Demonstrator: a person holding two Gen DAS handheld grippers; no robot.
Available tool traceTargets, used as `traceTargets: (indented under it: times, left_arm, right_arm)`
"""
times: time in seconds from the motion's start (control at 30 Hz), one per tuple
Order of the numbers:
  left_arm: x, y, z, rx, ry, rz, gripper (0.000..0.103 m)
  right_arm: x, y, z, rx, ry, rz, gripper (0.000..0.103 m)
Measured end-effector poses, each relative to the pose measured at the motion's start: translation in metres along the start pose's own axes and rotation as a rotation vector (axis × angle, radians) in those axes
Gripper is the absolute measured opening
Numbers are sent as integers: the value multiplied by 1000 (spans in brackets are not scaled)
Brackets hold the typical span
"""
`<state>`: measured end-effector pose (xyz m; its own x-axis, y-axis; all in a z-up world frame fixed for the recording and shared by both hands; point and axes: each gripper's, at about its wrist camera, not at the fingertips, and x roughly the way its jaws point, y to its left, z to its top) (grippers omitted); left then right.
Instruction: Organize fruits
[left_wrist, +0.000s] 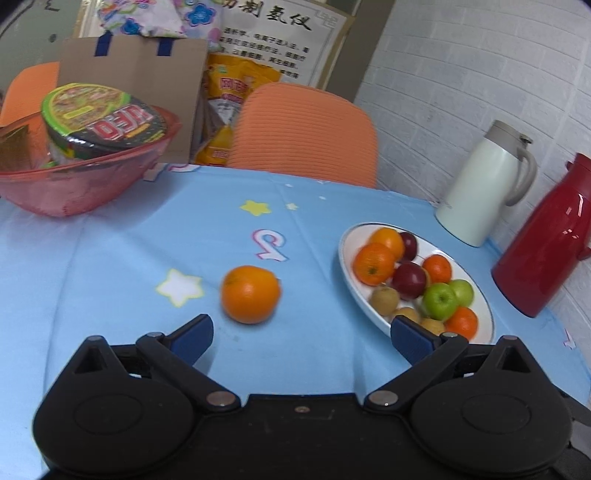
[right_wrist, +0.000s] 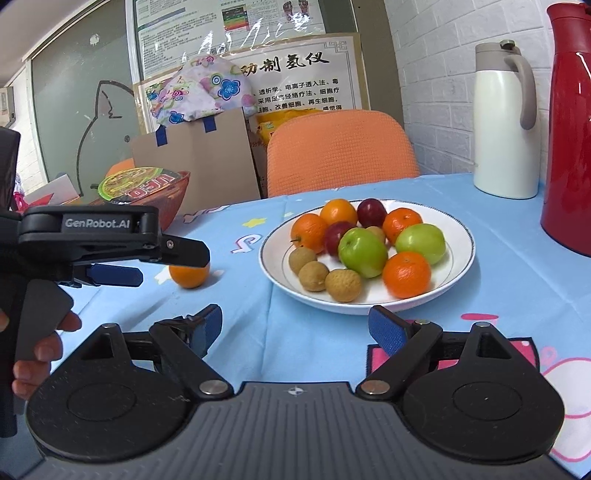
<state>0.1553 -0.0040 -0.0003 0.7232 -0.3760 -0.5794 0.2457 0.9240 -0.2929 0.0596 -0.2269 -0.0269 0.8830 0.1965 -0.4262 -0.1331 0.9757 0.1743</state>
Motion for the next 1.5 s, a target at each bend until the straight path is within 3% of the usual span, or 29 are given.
traceTargets:
  times: [0.33,0.53,0.73,0.87,1.0,1.23,1.3,1.4,1.5]
  left_arm:
    - [32,26,27,-49,4,37,103]
    - [43,33,30,-34,46,29,85]
    - [56,37,32,-41,102,0,85]
    - [53,33,29,-32,124,-12,87]
    - [38,22,15,-56,173,-99,87]
    - [3,-13,-27,-7,223,-214,87]
    - [-4,-18,-33,-3,216,-220,88]
    - [-10,-21,-32,4,185,-215,101]
    - [-15,-20,-31,-2,168,-207,103]
  right_arm:
    - [3,7,-3,-2,32,13,103]
    - [10,4,-1,28,56,25,103]
    - [17,8,0,31,81,44,103]
    - [14,10,-1,22,78,51,103]
    - [12,15,-3,8,101,86,103]
    - [0,29,-14,-45,152,155,103]
    - [-3,32,-18,-55,154,155,103]
    - [-5,34,-19,-51,150,141,103]
    - [-6,33,-19,-41,150,142,103]
